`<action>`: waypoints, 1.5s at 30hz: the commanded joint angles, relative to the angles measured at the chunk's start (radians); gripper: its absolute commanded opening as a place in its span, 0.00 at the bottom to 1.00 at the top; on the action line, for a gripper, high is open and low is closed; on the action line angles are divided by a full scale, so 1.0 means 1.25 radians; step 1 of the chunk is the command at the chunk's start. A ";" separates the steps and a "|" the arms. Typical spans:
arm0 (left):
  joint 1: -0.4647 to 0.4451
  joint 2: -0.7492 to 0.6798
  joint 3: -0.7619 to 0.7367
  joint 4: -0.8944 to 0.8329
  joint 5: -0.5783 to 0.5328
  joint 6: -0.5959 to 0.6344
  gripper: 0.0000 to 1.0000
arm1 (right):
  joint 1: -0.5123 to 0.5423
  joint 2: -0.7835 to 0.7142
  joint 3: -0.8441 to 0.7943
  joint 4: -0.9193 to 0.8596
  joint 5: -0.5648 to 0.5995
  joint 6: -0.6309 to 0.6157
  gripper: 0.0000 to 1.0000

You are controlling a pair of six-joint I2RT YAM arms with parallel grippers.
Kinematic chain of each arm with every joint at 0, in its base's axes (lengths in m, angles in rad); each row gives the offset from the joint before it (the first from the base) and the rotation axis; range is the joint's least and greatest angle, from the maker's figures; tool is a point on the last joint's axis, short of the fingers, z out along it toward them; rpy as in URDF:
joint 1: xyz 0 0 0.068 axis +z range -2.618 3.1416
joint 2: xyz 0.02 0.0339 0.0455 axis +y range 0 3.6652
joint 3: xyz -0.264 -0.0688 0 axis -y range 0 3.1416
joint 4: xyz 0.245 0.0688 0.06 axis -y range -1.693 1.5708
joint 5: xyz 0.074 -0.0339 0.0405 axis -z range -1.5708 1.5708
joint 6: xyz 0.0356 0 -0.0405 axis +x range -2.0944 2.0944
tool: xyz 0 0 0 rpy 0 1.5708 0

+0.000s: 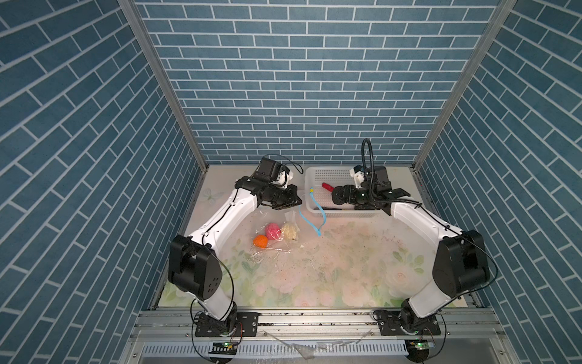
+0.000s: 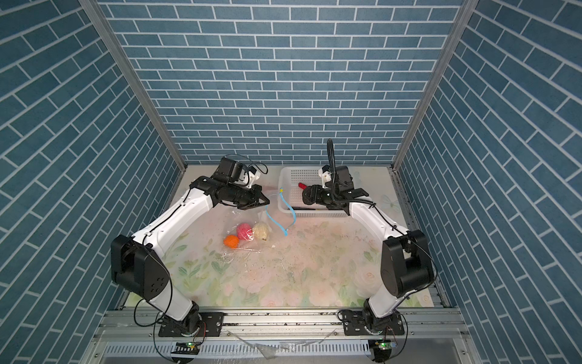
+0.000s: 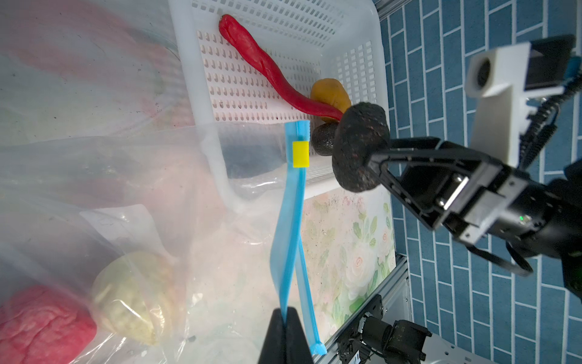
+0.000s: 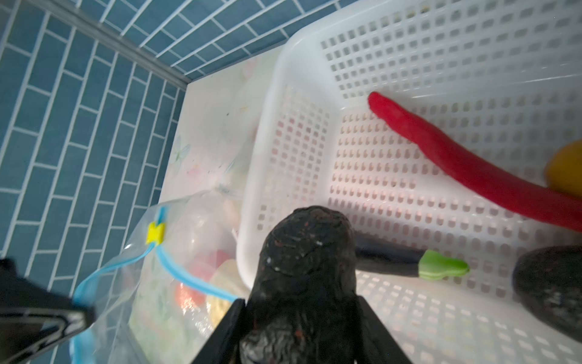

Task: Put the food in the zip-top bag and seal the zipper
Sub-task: 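Lift the dark avocado and carry it over the open bag mouth, then lower the dark avocado into the bag and open the right gripper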

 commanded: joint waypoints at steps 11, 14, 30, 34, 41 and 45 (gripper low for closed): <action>-0.001 -0.002 0.011 -0.001 0.009 -0.001 0.00 | 0.154 0.005 -0.007 0.016 -0.020 -0.089 0.42; 0.000 -0.012 0.008 0.000 0.008 -0.003 0.00 | 0.168 0.033 0.008 0.015 -0.015 -0.089 0.42; -0.001 -0.029 -0.009 0.016 0.021 -0.009 0.00 | 0.218 0.117 0.073 -0.016 -0.008 -0.104 0.48; 0.000 -0.031 -0.010 0.015 0.020 -0.007 0.00 | 0.221 0.116 0.071 -0.022 -0.002 -0.106 0.53; 0.000 -0.027 -0.007 0.019 0.024 -0.009 0.00 | 0.223 0.106 0.075 -0.054 0.016 -0.117 0.64; 0.000 -0.027 -0.004 0.019 0.023 -0.011 0.00 | 0.224 0.086 0.075 -0.073 0.025 -0.115 0.64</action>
